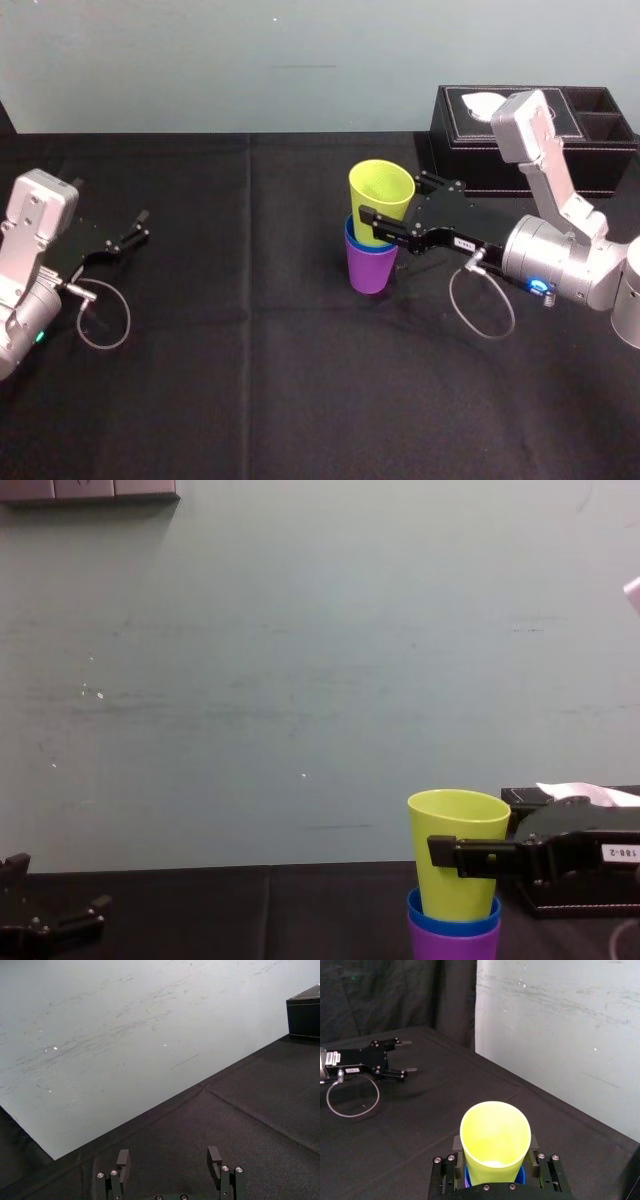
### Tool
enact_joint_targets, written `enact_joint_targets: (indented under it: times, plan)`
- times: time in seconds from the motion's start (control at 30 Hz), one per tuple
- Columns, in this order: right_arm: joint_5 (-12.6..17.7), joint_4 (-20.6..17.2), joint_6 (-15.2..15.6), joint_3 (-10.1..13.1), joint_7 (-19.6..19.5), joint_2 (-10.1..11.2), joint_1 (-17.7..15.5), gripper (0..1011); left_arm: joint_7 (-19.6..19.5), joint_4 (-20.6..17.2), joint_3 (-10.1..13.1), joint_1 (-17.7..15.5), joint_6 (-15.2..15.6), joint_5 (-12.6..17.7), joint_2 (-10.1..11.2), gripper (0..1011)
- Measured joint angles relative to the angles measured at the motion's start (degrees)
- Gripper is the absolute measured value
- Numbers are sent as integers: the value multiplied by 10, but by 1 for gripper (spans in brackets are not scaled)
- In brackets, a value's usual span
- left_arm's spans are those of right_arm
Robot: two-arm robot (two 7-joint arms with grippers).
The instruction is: Stack the three plastic cups sequentially using one hand.
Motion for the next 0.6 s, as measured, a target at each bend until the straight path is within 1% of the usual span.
enact_joint_targets:
  times: [0.4,0.6]
  plan:
    - [-4,15,-3,-6,4,-4,2,732,0,0,0,0,0,0,0,1011]
    - [-4,15,-3,-6,4,-4,2,732,0,0,0,0,0,0,0,1011]
